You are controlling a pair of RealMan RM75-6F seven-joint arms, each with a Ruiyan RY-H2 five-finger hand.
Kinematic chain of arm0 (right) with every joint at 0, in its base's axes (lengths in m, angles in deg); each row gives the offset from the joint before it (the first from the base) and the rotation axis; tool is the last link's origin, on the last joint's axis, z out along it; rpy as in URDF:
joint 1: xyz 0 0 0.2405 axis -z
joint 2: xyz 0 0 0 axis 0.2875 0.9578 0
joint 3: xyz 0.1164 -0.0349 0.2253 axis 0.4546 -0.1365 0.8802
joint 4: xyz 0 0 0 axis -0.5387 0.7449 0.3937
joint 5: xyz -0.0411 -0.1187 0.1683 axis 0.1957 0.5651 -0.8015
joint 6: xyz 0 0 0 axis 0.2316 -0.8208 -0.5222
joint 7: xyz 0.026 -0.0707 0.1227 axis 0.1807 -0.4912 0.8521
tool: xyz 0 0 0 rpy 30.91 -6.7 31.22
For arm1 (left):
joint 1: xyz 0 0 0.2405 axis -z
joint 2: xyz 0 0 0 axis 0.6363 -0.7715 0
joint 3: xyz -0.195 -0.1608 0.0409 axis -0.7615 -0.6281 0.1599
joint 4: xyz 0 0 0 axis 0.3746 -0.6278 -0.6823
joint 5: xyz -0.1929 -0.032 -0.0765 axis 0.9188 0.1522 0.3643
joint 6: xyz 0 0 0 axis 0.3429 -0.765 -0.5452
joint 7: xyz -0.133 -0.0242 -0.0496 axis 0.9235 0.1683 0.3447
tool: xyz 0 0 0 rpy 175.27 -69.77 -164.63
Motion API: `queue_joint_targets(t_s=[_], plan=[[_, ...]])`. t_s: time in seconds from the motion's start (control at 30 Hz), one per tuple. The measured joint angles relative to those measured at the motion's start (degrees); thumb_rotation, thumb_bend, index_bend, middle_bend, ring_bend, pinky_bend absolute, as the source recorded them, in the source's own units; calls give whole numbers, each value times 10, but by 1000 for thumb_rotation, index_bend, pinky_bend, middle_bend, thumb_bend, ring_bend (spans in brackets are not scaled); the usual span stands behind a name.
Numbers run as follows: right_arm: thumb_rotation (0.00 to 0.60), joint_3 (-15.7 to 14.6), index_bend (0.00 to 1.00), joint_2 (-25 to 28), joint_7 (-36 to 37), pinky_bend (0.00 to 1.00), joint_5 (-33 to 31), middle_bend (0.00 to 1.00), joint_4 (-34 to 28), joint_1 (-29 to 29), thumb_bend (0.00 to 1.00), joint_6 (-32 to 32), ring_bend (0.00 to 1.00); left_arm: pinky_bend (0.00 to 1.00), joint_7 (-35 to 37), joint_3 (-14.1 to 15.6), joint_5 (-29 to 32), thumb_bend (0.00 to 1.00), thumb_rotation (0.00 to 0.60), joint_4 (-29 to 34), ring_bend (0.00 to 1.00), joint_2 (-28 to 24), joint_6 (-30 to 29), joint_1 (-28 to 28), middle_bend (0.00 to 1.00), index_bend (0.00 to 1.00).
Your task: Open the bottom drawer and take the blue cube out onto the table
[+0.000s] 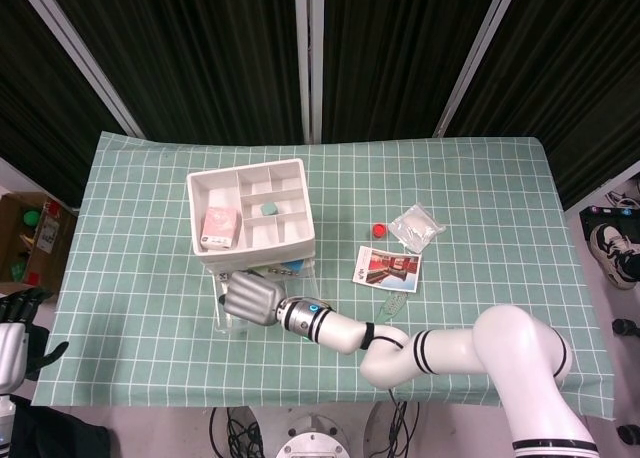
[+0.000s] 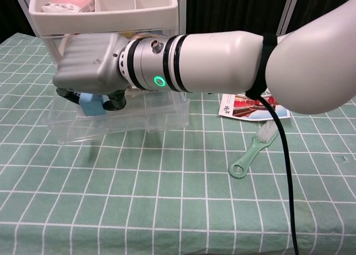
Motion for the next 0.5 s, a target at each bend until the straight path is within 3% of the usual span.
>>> queue_joint_targets(t_s=[0.1, 0.27, 0.5], plan=[[600, 1, 725, 2, 8, 1000, 12, 880, -6, 7, 477, -19, 925, 200, 4, -1, 1, 53, 600, -4, 178, 2, -1, -1, 205, 237], [600, 2, 735, 35, 29, 1000, 39, 880, -58, 33, 477, -63, 926, 200, 8, -2, -2, 53, 600, -9, 178, 3, -4, -1, 205, 237], [600, -11, 722, 137, 73, 1000, 94, 880, -172, 118, 477, -175, 926, 200, 11, -2, -8, 52, 600, -9, 178, 3, -10, -2, 205, 237]])
